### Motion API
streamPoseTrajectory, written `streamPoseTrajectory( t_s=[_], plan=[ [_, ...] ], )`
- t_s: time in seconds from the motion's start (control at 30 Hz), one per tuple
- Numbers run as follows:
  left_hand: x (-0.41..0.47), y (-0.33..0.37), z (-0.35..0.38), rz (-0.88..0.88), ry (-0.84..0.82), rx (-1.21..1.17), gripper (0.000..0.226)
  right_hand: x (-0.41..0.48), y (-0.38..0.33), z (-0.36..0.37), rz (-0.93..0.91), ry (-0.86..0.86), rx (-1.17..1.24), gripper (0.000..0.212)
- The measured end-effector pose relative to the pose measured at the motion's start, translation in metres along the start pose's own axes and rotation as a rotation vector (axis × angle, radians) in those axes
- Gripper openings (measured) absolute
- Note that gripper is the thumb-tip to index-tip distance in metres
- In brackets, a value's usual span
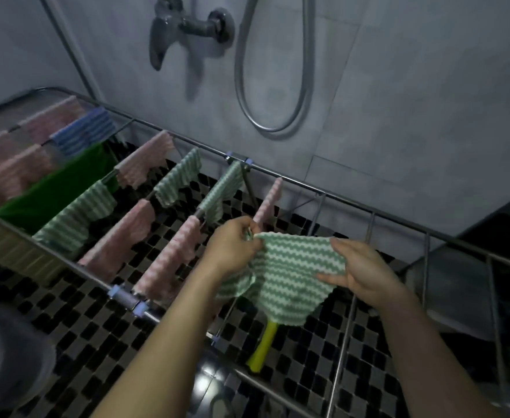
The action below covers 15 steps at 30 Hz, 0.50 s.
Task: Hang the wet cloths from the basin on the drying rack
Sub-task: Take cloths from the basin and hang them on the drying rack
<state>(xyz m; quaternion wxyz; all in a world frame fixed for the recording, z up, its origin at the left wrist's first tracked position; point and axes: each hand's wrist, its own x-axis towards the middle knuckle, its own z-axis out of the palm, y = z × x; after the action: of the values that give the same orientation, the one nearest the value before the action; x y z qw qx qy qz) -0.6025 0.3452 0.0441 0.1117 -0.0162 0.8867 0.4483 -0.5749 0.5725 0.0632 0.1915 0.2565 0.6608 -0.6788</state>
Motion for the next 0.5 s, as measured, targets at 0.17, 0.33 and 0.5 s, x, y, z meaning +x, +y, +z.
streamPoseTrajectory(
  t_s=[0.17, 0.33, 0.5],
  plan=[
    [0.021, 0.020, 0.027, 0.079, 0.255, 0.064, 0.010, 0.023, -0.002, -0.016, -0.036, 0.047, -0.020, 0.029],
    [0.066, 0.056, 0.047, 0.150, 0.355, 0.159, 0.020, 0.060, -0.015, -0.029, -0.144, 0.246, -0.021, 0.027],
    [0.104, 0.060, 0.067, 0.045, 0.304, 0.155, 0.006, 0.098, -0.017, -0.035, -0.172, 0.369, -0.108, 0.034]
  ],
)
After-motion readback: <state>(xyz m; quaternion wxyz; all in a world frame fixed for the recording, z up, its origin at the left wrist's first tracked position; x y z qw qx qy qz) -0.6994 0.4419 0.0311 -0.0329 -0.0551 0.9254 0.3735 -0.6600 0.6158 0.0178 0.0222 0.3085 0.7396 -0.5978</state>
